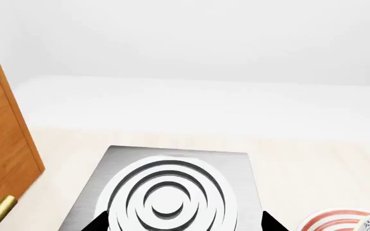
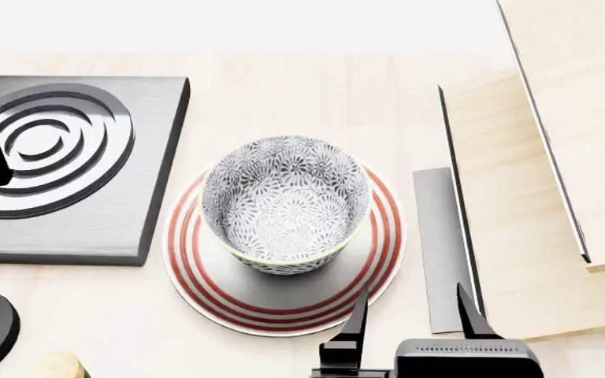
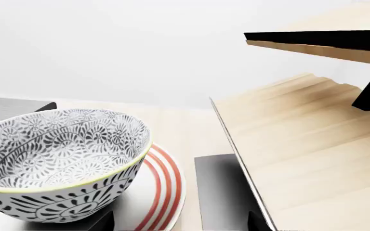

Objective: Pick up the akita bowl and put it on the plate.

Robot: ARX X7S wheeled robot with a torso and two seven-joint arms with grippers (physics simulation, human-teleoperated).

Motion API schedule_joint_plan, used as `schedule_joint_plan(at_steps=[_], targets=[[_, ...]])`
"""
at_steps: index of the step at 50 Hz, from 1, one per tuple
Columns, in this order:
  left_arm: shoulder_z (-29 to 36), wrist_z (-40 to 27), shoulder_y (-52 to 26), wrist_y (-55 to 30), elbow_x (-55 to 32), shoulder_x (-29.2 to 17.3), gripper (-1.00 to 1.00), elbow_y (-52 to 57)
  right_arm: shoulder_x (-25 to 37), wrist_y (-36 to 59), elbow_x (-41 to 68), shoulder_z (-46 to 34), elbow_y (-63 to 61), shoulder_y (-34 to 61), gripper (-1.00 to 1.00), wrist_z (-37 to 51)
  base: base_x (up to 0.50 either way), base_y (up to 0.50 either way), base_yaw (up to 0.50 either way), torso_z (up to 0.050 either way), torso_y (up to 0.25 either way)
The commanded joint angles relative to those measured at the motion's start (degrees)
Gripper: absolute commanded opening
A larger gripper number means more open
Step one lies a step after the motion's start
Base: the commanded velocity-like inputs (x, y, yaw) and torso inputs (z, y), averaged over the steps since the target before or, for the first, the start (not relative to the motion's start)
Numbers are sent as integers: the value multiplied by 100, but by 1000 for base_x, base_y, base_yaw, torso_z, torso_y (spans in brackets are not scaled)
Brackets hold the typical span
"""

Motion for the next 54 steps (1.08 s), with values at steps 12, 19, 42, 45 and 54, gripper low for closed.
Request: schedule_joint_plan(at_steps=[12, 19, 42, 45, 54], targets=[[185, -1190, 916, 1257, 1600, -573, 100, 665, 659, 1272, 76, 379, -2010, 365, 100, 696, 0, 0, 0, 0, 0], [120, -1450, 1025, 1504, 1809, -632, 100, 701, 757, 1459, 108, 456, -2400, 420, 100, 816, 0, 0, 0, 0, 0], [-28, -2238, 622, 1238, 2738, -1255, 100, 1817, 1061, 1907, 254, 712, -3376, 537, 100, 1090, 0, 0, 0, 0, 0], [-52, -2299, 560, 1180, 2819, -1338, 100, 1979, 1095, 1945, 281, 759, -3464, 541, 100, 1124, 0, 0, 0, 0, 0], [-78, -2681, 516, 1066, 3327, -1511, 100, 2448, 1192, 2048, 333, 857, -3818, 522, 100, 1238, 0, 0, 0, 0, 0]])
